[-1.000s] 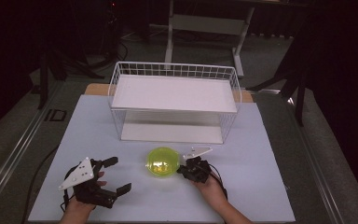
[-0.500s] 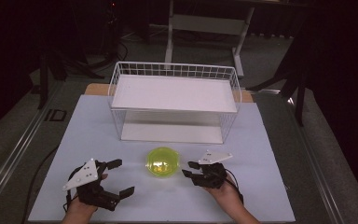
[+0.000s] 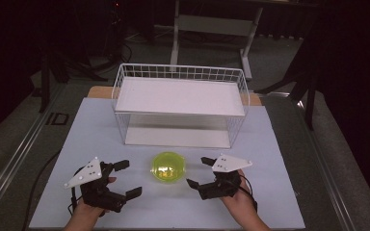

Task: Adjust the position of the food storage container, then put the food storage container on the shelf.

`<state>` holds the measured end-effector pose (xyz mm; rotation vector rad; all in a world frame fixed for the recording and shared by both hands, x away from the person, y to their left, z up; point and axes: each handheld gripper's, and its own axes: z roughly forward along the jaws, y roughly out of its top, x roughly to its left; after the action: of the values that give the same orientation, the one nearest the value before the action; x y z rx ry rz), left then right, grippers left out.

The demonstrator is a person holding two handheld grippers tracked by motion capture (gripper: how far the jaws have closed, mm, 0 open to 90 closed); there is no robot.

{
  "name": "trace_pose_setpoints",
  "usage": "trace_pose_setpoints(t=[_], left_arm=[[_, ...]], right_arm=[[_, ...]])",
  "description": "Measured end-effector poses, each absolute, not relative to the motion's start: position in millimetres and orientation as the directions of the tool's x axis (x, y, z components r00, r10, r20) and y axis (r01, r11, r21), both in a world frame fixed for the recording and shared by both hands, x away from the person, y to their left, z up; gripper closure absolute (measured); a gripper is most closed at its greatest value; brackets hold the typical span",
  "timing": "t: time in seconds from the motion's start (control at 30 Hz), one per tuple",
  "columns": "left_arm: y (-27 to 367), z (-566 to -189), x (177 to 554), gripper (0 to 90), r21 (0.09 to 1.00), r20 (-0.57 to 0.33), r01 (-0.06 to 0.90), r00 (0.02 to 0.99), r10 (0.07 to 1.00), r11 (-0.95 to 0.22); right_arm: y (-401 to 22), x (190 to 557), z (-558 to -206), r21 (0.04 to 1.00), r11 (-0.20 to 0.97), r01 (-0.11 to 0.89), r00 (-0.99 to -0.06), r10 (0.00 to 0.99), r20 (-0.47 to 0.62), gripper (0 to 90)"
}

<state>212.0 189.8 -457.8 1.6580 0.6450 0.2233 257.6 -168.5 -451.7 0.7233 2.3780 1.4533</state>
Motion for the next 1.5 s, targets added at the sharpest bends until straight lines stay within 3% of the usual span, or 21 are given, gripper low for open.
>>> trace_pose_setpoints(t=[0.1,0.3,0.43,0.53,0.7,0.73,0.87,1.13,1.5], left_arm=[[189,-451,217,0.8,0.961,-0.193,0.267,0.824,0.533,-0.066],[189,-450,229,0.8,0.959,-0.203,0.279,0.81,0.551,-0.057],[189,-454,239,0.8,0.94,-0.252,0.338,0.792,0.556,-0.054],[189,-458,245,0.8,0.927,-0.281,0.371,0.768,0.576,-0.044],[185,-461,250,0.8,0.915,-0.261,0.392,0.754,0.602,-0.093],[183,-462,251,0.8,0.908,-0.265,0.405,0.754,0.601,-0.108],[175,-467,256,0.8,0.888,-0.265,0.436,0.744,0.614,-0.146],[166,-477,271,1.0,0.849,-0.287,0.502,0.7,0.654,-0.164],[159,-498,286,24.7,0.775,-0.383,0.62,0.615,0.689,-0.122]], right_arm=[[-167,257,-447,0.906,0.343,0.248,-0.846,0.532,0.03,19.2],[-162,264,-450,0.891,0.357,0.282,-0.823,0.566,0.033,17.5],[-158,266,-453,0.887,0.384,0.258,-0.79,0.612,-0.035,15.8],[-158,269,-452,0.891,0.375,0.255,-0.795,0.605,-0.027,18.4],[-158,272,-452,0.892,0.358,0.275,-0.792,0.61,0.0,18.9],[-156,274,-453,0.88,0.369,0.301,-0.775,0.632,0.0,13.8],[-154,279,-457,0.887,0.299,0.352,-0.75,0.657,0.076,11.3],[-145,290,-466,0.868,0.258,0.425,-0.705,0.695,0.139,15.8],[-138,298,-486,0.814,0.275,0.512,-0.682,0.707,0.19,28.2]])
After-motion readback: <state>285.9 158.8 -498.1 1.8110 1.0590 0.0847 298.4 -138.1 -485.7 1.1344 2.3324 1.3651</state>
